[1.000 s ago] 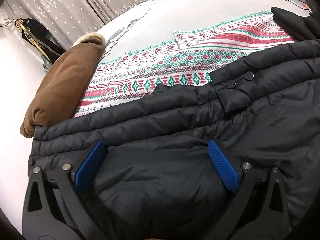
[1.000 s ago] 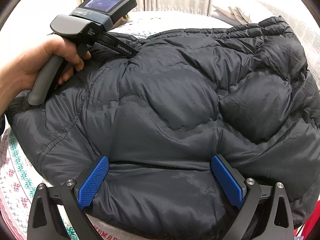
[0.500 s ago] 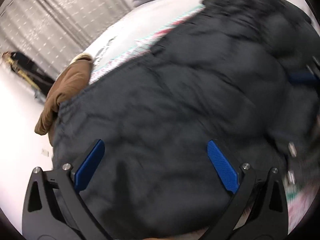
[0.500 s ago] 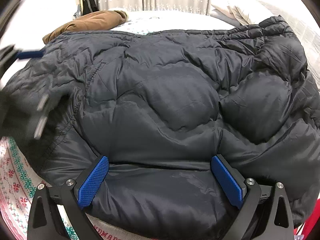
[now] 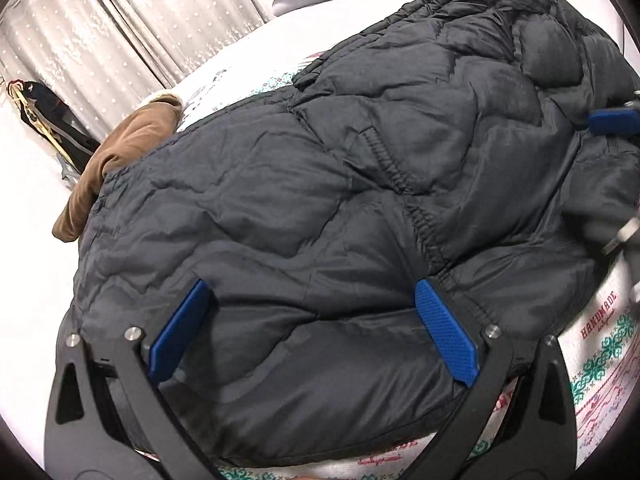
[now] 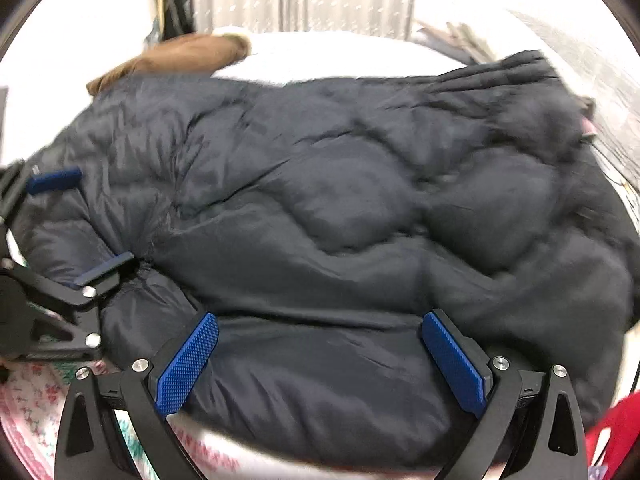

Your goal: Fold large clothes

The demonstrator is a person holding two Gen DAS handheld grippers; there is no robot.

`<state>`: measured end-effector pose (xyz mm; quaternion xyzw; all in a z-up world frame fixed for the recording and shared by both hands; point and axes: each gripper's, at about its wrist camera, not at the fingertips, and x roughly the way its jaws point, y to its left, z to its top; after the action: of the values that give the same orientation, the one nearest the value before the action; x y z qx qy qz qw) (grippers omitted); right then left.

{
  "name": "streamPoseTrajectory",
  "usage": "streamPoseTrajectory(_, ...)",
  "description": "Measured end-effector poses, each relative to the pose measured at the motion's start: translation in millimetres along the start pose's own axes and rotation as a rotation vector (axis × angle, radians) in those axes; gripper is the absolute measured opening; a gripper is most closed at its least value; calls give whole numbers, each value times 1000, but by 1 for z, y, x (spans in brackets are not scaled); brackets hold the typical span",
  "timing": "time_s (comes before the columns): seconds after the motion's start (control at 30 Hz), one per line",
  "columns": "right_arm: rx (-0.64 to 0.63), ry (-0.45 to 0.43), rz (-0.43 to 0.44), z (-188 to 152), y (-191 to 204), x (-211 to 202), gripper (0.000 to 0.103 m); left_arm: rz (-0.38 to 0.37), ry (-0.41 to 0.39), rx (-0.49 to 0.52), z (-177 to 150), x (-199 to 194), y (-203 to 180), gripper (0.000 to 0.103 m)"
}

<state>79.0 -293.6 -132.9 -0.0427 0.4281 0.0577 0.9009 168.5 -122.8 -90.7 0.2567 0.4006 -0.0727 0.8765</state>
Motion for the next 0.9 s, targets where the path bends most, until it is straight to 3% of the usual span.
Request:
streamPoseTrajectory(0.07, 82, -43, 11, -7, -20, -18, 103, -4, -2, -1, -1, 3, 4, 103)
streamPoseTrajectory(0.27, 554, -109, 188, -52, -109, -54, 103, -19, 5, -12, -1, 3, 5, 103)
streamPoseTrajectory(0.33, 663, -144, 185, -66, -124, -65, 102, -14, 2, -11, -2, 3, 6, 103)
streamPoseTrajectory(0.5, 801, -93, 236, -81, -145, -49, 102, -17, 3, -17, -2, 6, 9, 103)
streamPoseTrajectory(0.57, 870, -59, 277, -89, -148, -34, 97, -16, 3, -20, -3, 4, 6, 103)
streamPoseTrajectory(0.6, 896, -74, 284, -92, -148, -31, 89, -15, 3, -21, -3, 5, 6, 103)
streamPoseTrajectory(0.7, 862, -116, 274, -84, -142, -27, 75, -10, 4, -24, -3, 5, 5, 103)
streamPoseTrajectory(0.9, 868, -129, 326, -67, -123, -4, 74, -9, 3, -25, -4, 4, 3, 103)
